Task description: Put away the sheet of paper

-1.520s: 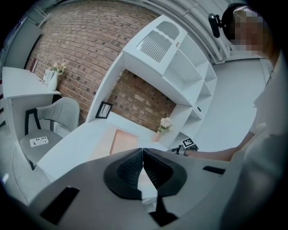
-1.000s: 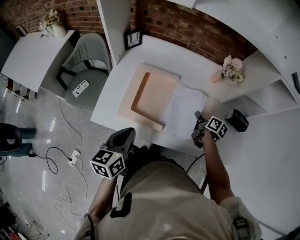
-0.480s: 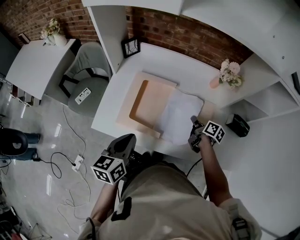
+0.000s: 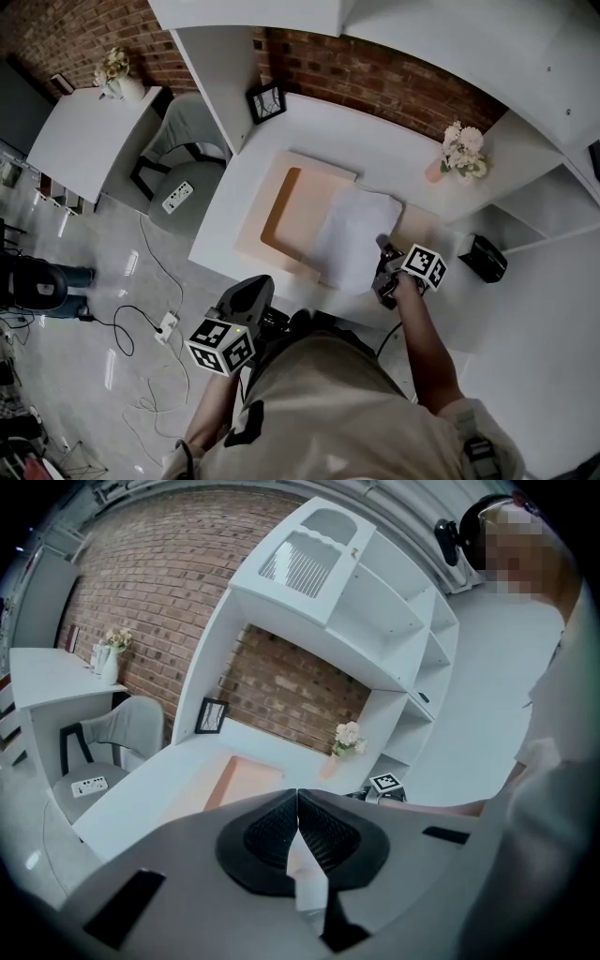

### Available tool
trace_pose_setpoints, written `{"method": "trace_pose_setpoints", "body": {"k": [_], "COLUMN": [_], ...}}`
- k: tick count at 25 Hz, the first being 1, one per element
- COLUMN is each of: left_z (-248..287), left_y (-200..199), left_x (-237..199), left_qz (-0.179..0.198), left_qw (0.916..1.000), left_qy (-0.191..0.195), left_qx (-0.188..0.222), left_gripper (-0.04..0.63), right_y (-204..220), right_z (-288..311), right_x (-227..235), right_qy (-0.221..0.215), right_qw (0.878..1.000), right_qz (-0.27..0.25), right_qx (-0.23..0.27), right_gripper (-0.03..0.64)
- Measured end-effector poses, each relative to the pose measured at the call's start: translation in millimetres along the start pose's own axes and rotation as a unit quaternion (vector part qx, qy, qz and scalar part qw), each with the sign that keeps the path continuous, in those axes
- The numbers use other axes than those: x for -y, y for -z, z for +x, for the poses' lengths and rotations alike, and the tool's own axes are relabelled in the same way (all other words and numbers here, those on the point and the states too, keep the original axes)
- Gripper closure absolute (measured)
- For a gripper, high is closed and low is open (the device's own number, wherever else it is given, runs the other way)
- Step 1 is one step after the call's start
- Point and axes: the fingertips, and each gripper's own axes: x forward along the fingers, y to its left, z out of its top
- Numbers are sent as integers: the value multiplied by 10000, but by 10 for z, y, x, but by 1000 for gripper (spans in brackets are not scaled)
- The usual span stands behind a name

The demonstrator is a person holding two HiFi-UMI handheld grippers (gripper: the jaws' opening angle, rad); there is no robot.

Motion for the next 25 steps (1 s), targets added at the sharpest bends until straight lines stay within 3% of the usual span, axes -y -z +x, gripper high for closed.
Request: {"method": "trace_pose_setpoints", "body": {"k": [12, 25], "left_z": [-70, 12], "left_y": [43, -203], "left_x": [68, -291], "left_qz": [10, 163], "left_qw": [9990, 9998], "left_qy": [-446, -72], "left_qx": [-48, 6], "left_gripper": [578, 577], "right_y": [56, 83], "right_z": [221, 356], "right_x": [-84, -238], "right_qy": [-368, -325], "right_qw": [9989, 9993], "right_qz": [149, -36], "right_qx": [-246, -153], "right_gripper": [589, 589]}}
